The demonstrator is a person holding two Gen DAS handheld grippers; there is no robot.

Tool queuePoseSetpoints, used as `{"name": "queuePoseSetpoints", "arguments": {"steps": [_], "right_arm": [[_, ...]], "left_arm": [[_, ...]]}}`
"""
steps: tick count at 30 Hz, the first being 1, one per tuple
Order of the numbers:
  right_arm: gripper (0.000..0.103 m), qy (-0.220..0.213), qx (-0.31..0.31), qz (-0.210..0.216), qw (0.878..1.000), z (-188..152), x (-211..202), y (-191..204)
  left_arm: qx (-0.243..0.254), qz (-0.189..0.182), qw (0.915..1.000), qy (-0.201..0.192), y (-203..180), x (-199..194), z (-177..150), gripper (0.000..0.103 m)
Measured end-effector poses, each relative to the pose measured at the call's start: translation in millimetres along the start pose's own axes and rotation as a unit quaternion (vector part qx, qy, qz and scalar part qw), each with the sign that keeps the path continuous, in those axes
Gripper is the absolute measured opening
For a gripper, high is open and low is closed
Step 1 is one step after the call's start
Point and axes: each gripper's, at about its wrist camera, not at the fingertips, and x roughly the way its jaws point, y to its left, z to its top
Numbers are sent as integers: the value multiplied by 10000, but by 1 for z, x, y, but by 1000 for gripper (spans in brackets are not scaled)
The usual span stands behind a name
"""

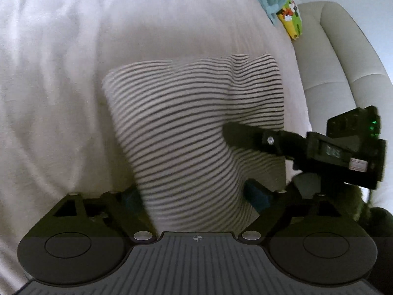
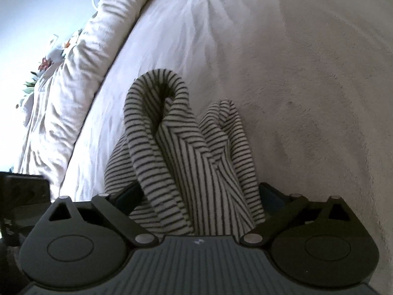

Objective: Fold clothes

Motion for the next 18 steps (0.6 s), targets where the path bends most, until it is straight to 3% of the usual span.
{"name": "queuePoseSetpoints", "arguments": {"steps": [3,7,10,14,18], "right_arm": [[94,6,182,124,9998,-5,-4,-9],[94,-112,661,372,9971,-13,-6,-8],[94,-288,1112,530,9920,-19,-4,0],[94,-558,1879,1053,9749,-22,15,18],[94,-850,1759,1412,9705,7,48,66]], "left_arm": [[-44,-17,10000,-27,-3,4,-2,92],[-77,-26,9999,-76,-5,6,-4,79],[197,137,9994,-265,5,-22,19,77],[563,355,9965,-515,17,-59,50,76],[927,572,9911,-765,30,-97,80,77]]}}
